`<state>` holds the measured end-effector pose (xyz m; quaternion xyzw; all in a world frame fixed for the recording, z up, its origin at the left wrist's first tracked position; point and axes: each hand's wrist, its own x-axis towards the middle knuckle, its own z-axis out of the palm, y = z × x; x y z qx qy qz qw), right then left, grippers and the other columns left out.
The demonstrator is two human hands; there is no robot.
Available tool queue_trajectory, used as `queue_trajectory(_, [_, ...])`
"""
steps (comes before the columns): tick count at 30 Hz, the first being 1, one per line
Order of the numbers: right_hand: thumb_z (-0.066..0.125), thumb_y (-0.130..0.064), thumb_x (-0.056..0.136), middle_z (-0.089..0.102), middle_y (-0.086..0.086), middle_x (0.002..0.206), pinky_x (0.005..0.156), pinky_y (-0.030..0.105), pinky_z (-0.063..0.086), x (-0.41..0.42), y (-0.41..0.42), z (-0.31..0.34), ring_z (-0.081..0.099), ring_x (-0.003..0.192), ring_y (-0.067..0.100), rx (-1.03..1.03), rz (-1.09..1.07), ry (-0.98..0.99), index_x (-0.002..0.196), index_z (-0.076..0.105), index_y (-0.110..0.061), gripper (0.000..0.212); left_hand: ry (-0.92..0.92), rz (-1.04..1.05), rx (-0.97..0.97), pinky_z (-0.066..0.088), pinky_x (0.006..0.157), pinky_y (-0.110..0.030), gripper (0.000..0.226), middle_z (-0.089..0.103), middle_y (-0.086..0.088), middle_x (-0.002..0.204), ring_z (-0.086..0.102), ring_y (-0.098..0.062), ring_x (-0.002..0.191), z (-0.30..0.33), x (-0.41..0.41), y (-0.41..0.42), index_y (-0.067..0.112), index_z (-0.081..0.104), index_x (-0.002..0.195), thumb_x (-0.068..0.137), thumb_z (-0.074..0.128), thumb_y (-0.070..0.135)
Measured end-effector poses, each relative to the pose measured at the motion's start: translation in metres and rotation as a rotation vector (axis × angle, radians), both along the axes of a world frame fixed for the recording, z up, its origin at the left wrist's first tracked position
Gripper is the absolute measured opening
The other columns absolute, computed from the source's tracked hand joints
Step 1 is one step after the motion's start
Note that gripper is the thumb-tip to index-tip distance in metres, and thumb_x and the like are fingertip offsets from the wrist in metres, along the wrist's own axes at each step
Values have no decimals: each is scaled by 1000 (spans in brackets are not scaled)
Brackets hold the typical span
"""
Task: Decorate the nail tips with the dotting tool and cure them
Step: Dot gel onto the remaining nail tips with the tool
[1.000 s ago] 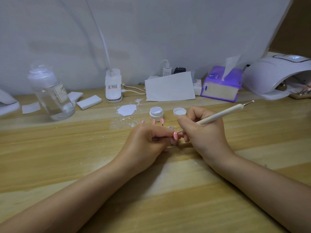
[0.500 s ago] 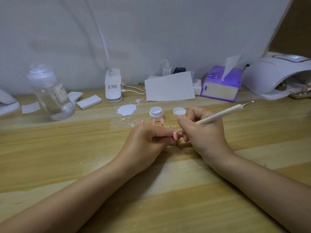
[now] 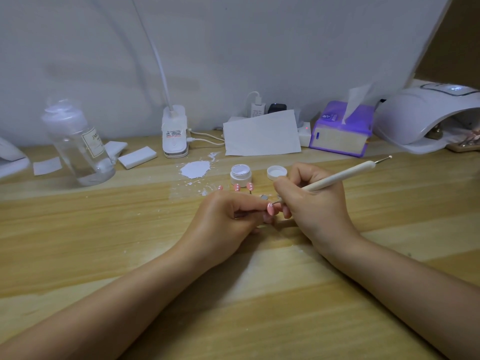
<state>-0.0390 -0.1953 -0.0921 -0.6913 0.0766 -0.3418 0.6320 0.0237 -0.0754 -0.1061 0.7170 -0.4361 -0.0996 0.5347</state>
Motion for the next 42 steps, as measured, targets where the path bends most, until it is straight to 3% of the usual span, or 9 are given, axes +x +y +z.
queue_trajectory(7, [54,8,76,32,2,38,35,12,31,1,-1,-1,41,29,1,-10,-22,10,48,32,-9,39,-17,9,13,55,67,-25,12,71,-6,78,55,-3,72,1,0,0,6,74,85,84,62,4])
queue_trajectory(11, [52,10,77,31,-1,36,33,9,31,0,1,1,44,27,1,43,21,6,49,31,-9,40,16,5,0,52,64,-15,12,71,3,75,56,3,70,3,-2,0,9,75,85,82,63,6])
queue_trajectory(19, [54,8,75,32,6,43,35,14,33,0,0,0,42,30,4,-10,-15,18,49,32,-9,38,31,6,0,50,62,-12,15,70,10,73,57,4,71,3,-2,0,11,75,88,82,63,4])
queue_trajectory(22, [53,10,76,32,-1,37,33,12,32,1,0,0,44,27,0,11,-5,7,48,31,-10,40,30,9,2,51,63,-13,14,71,9,74,57,4,71,3,-2,-1,11,75,86,82,63,5])
queue_trajectory(27, [53,9,74,31,6,44,33,11,32,0,0,0,42,28,1,10,-9,13,48,32,-11,39,20,3,10,51,63,-13,13,71,-4,79,56,2,71,2,-2,0,6,75,85,84,62,4])
queue_trajectory(31, [54,7,75,32,6,44,34,13,32,1,-1,0,43,29,2,-7,-22,17,48,32,-11,40,50,3,-9,48,60,-10,14,72,8,76,57,9,70,3,-3,0,11,75,88,82,64,6])
queue_trajectory(35, [55,6,75,32,10,47,36,16,32,1,-1,-1,40,31,7,-38,-40,25,48,32,-10,38,26,2,-2,48,60,-10,12,72,2,77,55,7,68,2,-2,0,7,75,85,83,63,6])
queue_trajectory(42, [52,10,76,32,5,40,34,12,32,-1,1,0,43,28,1,7,-11,16,50,33,-6,36,9,1,2,49,60,-11,13,70,-5,81,53,5,67,1,-1,1,7,75,84,84,62,5])
